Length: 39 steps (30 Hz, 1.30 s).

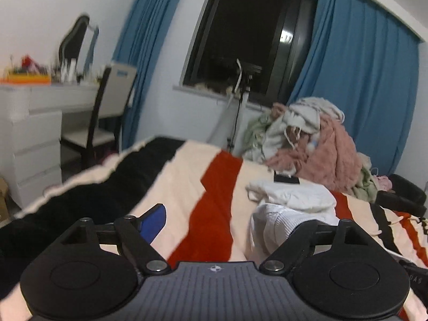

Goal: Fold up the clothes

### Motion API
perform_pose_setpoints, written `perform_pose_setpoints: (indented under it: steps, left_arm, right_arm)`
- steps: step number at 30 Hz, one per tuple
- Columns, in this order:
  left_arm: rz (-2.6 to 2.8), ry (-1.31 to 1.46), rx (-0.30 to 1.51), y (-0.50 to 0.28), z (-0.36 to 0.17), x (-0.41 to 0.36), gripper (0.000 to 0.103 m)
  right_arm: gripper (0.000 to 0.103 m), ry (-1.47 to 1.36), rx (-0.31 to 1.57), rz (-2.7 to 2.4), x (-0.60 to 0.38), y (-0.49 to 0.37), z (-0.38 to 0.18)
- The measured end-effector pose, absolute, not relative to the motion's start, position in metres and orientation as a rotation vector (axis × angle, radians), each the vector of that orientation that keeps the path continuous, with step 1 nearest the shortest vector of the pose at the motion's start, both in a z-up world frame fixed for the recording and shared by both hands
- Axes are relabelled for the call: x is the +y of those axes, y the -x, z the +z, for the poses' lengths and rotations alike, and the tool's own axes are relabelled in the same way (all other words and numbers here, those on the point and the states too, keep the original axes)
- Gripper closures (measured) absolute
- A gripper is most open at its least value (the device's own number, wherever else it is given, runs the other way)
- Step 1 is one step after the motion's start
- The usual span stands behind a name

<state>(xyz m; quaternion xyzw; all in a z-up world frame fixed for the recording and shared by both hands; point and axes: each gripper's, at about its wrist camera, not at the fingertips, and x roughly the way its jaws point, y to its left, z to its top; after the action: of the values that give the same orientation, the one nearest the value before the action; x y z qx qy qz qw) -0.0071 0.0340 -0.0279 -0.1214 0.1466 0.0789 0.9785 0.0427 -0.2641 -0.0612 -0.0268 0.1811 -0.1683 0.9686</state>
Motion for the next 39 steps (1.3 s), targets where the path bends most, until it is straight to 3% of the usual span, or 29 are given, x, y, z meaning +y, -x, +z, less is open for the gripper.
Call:
perform_pose_setpoints:
  steps: [9, 12, 21, 28, 34, 39]
  left_arm:
    - [0.223, 0.360, 0.162, 0.049, 0.031, 0.041, 0.019]
    - [0.240, 0.345, 0.056, 0.052, 0.088, 0.042, 0.018]
    - [0.207, 0.318, -0.254, 0.073, 0.320, 0.043, 0.014]
    - [0.163, 0.337, -0.351, 0.105, 0.463, 0.035, 0.010]
    - [0.138, 0.309, -0.301, 0.079, 0.482, 0.025, 0.008]
    - [0.119, 0.293, -0.148, -0.003, 0.421, 0.022, 0.008]
  right_arm:
    - [0.001, 0.012, 0.088, -0.337, -0.252, 0.009, 0.014]
    - [0.000, 0.035, -0.012, -0.325, -0.247, 0.020, 0.052]
    - [0.001, 0.045, -0.231, -0.205, -0.252, 0.034, 0.291]
    - [0.000, 0.005, -0.302, -0.157, -0.262, 0.067, 0.430]
    - [0.000, 0.024, -0.247, -0.159, -0.267, 0.050, 0.445]
    - [0.000, 0.047, -0.137, -0.164, -0.273, -0.001, 0.406]
